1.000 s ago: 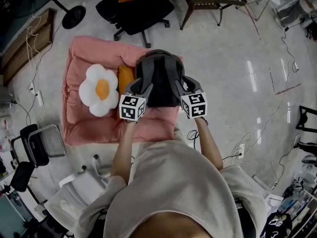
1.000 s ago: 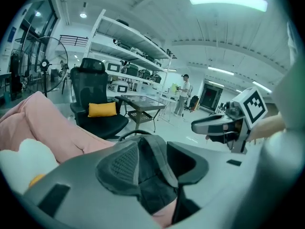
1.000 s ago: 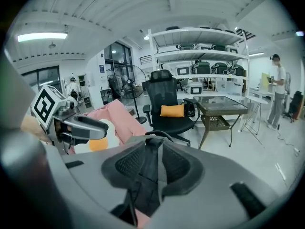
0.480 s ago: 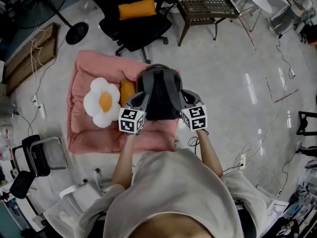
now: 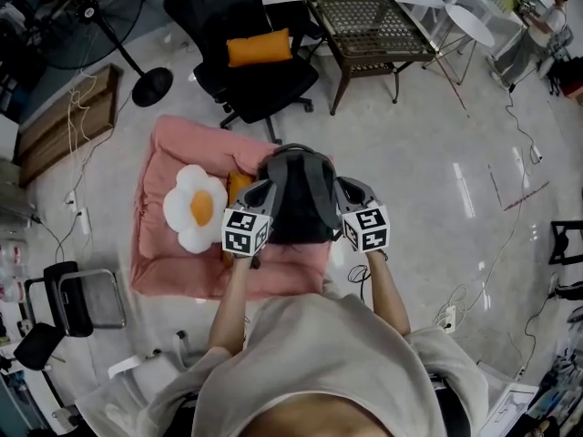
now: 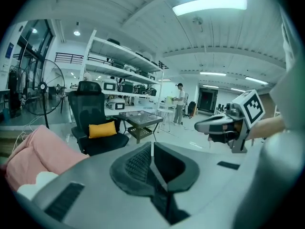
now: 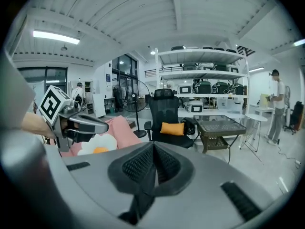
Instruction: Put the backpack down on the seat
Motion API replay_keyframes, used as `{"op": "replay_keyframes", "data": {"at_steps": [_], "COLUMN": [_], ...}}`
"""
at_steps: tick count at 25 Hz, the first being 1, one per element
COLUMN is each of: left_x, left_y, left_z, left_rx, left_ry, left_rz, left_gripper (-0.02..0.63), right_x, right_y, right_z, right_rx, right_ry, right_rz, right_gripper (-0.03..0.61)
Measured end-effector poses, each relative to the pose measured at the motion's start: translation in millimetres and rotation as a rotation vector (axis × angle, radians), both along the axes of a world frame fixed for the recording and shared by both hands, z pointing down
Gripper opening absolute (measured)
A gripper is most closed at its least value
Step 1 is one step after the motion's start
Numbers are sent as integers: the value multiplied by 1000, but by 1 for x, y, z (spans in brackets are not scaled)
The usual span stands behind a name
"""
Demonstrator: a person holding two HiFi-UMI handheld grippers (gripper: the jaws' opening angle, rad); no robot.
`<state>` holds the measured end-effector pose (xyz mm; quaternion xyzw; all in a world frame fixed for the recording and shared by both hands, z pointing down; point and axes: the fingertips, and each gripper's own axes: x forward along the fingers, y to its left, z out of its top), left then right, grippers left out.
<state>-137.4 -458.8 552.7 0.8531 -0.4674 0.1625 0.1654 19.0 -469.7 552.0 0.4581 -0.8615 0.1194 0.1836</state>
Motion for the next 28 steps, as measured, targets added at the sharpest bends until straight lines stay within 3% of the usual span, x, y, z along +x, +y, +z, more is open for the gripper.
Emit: {"op": "replay_keyframes", "data": {"at_steps": [10,16,28], "left_x": [-6,-6,11], "left_y": [-24,-33,-33], "left_z": [-58,-91,-109], "left_rx": [115,170,185], "left_ry": [-5,7,7], "left_rz": [0,4,37], "left_gripper": [21,20,20], "right_x": [9,12,26], "right_y": [-18,-23,-22], "right_z": [-54,-74,-93], "right_rx": [129,161,182], "right_ry": [8,13,13], "right_rz": [6,16,42], "right_gripper": [-2,-2,-3]}}
